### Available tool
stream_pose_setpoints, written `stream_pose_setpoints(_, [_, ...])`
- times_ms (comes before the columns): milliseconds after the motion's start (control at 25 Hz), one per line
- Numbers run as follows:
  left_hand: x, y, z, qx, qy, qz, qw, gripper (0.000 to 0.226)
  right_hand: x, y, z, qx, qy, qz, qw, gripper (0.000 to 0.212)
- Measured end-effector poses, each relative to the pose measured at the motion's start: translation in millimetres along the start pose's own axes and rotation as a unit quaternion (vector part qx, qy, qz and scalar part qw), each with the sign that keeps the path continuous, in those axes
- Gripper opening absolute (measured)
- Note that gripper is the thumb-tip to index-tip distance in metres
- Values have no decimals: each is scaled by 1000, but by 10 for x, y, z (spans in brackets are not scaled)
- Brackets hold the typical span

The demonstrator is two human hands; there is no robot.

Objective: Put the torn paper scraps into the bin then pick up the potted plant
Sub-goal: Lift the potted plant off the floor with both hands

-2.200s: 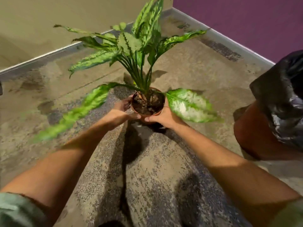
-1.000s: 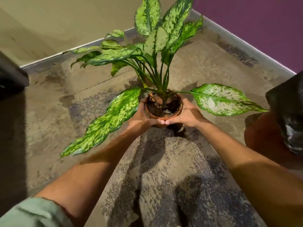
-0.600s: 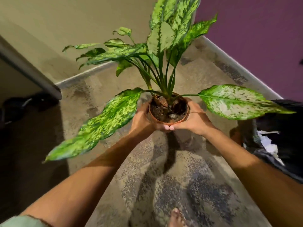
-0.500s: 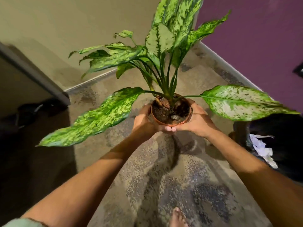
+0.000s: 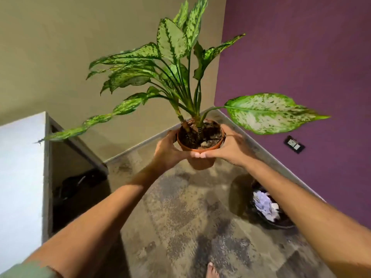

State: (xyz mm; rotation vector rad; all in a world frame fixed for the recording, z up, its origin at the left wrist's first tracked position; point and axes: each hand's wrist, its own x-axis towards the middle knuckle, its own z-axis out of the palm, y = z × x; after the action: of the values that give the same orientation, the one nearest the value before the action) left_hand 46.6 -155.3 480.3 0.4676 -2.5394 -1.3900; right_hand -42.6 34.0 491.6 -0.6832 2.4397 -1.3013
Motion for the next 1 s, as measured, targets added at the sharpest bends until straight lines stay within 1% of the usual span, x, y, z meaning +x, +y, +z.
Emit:
stream_pose_setpoints(40, [33,267,-189,0,1,-1,1000,93,-11,-262,-166,23,0,6,1000,106])
stream_pose_setpoints(80, [65,510,-360,3,-2,-1,1000,94,-37,-565,-333,30,8,15,999,108])
stream_pose_setpoints(160, [97,1034,-695,10,-16,8,1000,93,-111,-1070,-672,5,23,26,999,106])
stream_pose_setpoints(240, [131,1514,-992,14,-20,27,999,86,-156,-1472,-966,1,37,11,999,106])
stream_pose_setpoints(360, [221,2110,-1251,40,-9,49,998,74,-119,-1924,-1384,12,50,-15,999,102])
stream_pose_setpoints(520, [436,2664,-1358,32,-10,80,996,70,37,-2282,-1909,7,69,-33,997,94])
stream_pose_setpoints(600, [554,2825,-1378,24,-3,94,995,68,150,-2354,-2076,2,68,-36,997,97])
stream_pose_setpoints(720, [776,2938,-1375,30,-12,72,997,73,361,-2395,-2223,-2,54,-35,998,102])
stream_pose_setpoints(760, [844,2952,-1379,34,-16,68,997,74,422,-2395,-2246,-7,51,-34,998,101])
stream_pose_setpoints(840, [1025,2975,-1362,47,-26,84,995,74,588,-2369,-2312,-14,49,-34,998,94])
stream_pose_setpoints(880, [1133,2972,-1349,43,-37,90,994,72,678,-2359,-2335,-12,47,-33,998,89])
stream_pose_setpoints(920, [1270,2966,-1334,29,-53,86,994,64,790,-2351,-2353,-10,46,-33,998,85])
stream_pose_setpoints(960, [1411,2951,-1316,14,-73,77,994,54,918,-2322,-2357,-11,48,-34,998,84])
stream_pose_setpoints(1000, [1566,2931,-1303,13,-80,76,994,49,1064,-2282,-2352,-14,52,-33,998,86])
